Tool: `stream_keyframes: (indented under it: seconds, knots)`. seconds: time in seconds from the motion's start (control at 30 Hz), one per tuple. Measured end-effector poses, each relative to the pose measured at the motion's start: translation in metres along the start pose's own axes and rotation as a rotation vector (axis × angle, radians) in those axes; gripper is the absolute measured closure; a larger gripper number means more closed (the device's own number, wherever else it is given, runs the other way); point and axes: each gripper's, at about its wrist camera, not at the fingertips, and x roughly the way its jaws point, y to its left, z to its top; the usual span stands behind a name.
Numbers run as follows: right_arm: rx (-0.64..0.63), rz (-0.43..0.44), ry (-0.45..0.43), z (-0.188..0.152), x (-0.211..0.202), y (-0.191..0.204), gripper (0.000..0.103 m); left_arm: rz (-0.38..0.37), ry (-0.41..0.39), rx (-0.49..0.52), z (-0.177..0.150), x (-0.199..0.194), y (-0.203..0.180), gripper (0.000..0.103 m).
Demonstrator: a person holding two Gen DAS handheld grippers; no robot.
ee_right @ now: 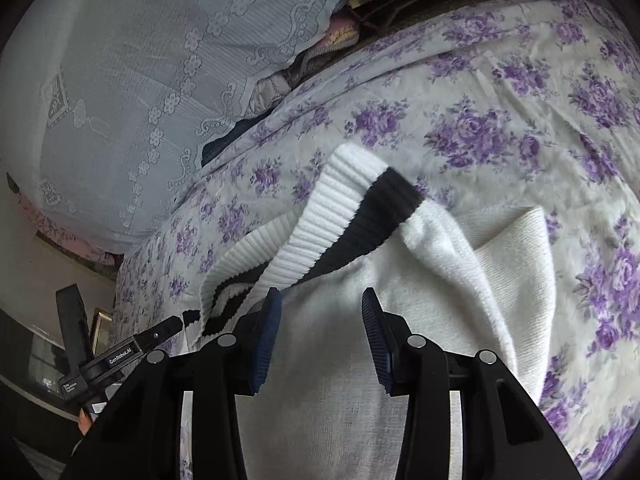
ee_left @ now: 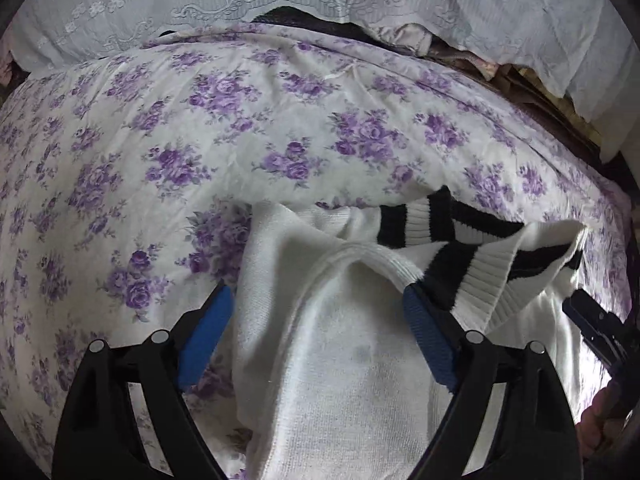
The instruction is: Fold small clothes
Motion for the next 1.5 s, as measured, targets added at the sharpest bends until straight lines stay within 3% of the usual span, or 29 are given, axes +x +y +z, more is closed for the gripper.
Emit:
stream_keyframes:
  seconds: [0.17, 0.3, 0.37, 0.43, 0.5, 0.6, 0.73, 0.83, 0.93, 1.03, 1.07, 1.1, 1.17, 1.27, 1.5]
  knots:
    - [-0.103, 0.065, 0.096, -0.012, 0.02, 0.035, 0.06, 0.075, 0.014, 0.057, -0.017, 0.003, -0.007, 0.019]
    - [-0.243, 0.032, 0.171, -0.03, 0.04, 0.061, 0.06, 0.106, 0.068, 0.083, -0.023, 0.019, 0.003, 0.018]
    - [-0.28, -0.016, 0.2, -0.031, 0.055, 0.069, 0.06, 0.117, 0.055, 0.106, -0.016, 0.019, -0.002, 0.018]
    - [-0.272, -0.026, 0.141, -0.016, 0.062, 0.074, 0.06, 0.145, 0.017, 0.093, -0.002, 0.018, -0.01, 0.018]
    - [-0.175, -0.019, -0.002, 0.005, 0.051, 0.071, 0.061, 0.148, -0.008, -0.021, 0.012, 0.016, -0.004, 0.018]
    - [-0.088, 0.046, -0.075, 0.02, 0.031, 0.065, 0.061, 0.064, 0.01, -0.167, 0.016, 0.013, 0.017, 0.018]
    - [-0.163, 0.048, -0.023, 0.003, 0.018, 0.066, 0.061, 0.103, 0.01, -0.128, 0.003, 0.01, 0.023, 0.018]
    - [-0.17, 0.024, 0.027, -0.013, 0.02, 0.061, 0.061, 0.105, 0.04, -0.105, -0.005, 0.014, 0.023, 0.018]
    - [-0.124, 0.006, 0.022, -0.025, 0.014, 0.048, 0.061, 0.091, 0.051, -0.078, -0.011, 0.014, 0.022, 0.018]
    - [-0.048, -0.044, 0.074, -0.036, 0.021, 0.023, 0.064, 0.127, 0.09, -0.036, -0.021, 0.028, 0.019, 0.007]
    - [-0.026, -0.028, 0.082, -0.039, 0.023, 0.015, 0.071, 0.132, 0.093, -0.054, -0.025, 0.032, 0.022, 0.004]
    - [-0.014, -0.021, 0.077, -0.039, 0.021, 0.011, 0.076, 0.103, 0.095, -0.091, -0.029, 0.034, 0.028, 0.004]
    - [0.004, -0.021, 0.082, -0.038, 0.012, 0.011, 0.076, 0.074, 0.11, -0.137, -0.032, 0.03, 0.035, 0.004]
    - [-0.024, -0.043, 0.035, -0.044, -0.012, 0.016, 0.064, 0.101, 0.086, -0.106, -0.041, 0.014, 0.035, 0.004]
    - [0.011, -0.096, -0.024, -0.071, -0.065, -0.008, 0.064, 0.076, 0.13, -0.082, -0.084, 0.001, 0.044, 0.006]
